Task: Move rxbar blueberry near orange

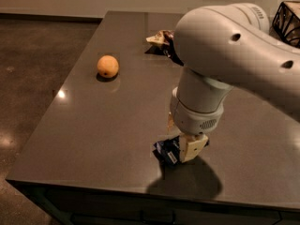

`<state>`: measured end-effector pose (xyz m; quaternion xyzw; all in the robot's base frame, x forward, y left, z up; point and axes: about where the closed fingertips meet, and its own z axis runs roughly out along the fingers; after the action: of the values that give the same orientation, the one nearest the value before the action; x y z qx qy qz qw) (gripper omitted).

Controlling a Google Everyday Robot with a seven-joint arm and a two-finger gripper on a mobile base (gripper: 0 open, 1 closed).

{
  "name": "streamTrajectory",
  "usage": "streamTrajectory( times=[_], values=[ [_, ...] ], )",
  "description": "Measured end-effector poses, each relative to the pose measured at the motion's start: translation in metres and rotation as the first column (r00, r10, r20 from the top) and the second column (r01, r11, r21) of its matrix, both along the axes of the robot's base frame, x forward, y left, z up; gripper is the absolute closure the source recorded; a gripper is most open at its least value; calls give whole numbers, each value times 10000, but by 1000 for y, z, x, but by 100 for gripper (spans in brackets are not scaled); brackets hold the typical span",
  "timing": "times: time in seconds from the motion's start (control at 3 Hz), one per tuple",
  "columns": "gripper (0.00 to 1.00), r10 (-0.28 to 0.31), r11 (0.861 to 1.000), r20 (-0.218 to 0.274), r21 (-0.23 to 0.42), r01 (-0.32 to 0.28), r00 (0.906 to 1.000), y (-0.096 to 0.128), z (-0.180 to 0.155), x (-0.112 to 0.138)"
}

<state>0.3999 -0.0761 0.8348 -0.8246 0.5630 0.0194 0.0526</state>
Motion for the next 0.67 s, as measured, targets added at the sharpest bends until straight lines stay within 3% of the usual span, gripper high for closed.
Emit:
streamTrajectory(
  times=[0.33, 0.67],
  values=[
    [100, -520, 9985, 27, 200, 519, 9986, 20, 12, 19],
    [100, -1596, 9853, 90, 626, 1588, 9871, 55, 29, 63]
  ],
)
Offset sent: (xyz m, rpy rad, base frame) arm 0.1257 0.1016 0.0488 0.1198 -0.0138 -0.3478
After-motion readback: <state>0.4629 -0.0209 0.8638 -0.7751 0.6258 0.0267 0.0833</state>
